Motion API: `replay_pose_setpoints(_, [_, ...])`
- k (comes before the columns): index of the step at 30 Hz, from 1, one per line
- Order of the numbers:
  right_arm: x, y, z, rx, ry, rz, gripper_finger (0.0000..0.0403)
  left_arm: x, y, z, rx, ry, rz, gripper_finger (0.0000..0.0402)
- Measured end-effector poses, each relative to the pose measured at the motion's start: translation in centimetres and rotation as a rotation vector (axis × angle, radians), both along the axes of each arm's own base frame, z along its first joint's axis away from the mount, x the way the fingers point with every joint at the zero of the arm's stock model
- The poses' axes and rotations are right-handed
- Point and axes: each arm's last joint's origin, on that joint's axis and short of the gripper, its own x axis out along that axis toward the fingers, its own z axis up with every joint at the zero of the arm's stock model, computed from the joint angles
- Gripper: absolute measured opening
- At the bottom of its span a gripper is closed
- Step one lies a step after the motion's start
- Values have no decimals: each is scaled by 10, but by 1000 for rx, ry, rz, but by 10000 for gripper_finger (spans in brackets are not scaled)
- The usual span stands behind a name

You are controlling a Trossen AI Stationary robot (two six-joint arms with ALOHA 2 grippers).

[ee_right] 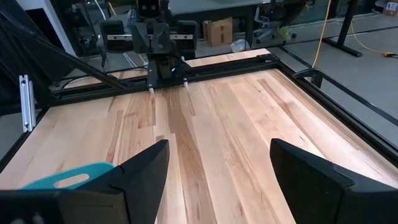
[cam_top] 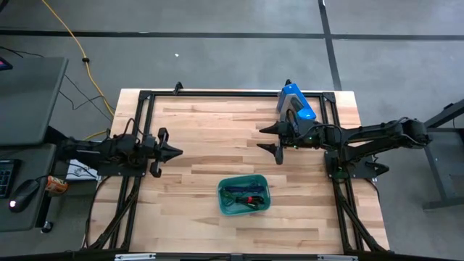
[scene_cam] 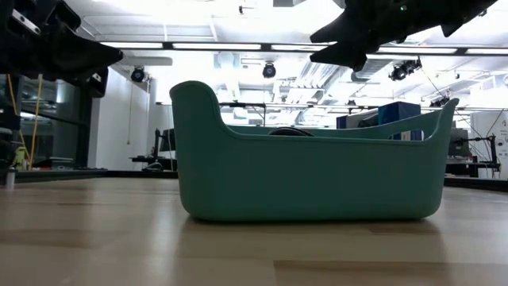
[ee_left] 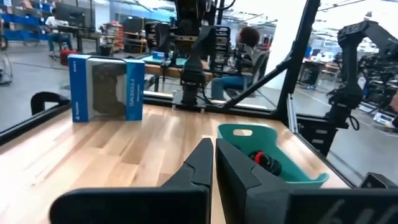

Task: Pick and place USB-C Cables
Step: Return to Home Position

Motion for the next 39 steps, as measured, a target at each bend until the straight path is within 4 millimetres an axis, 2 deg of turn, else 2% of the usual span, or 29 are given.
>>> replay_pose_setpoints(28, [0,0,0,18,-3,2,267,0,-6,1,107,2,-42,0])
replay_pose_setpoints(34, [0,0,0,5,-2,-4,224,0,-6,1,107,2,-42,0])
replay_pose_setpoints(39, [-2,-2,1,-11,4,-7,133,0,-6,1,107,2,-42,0])
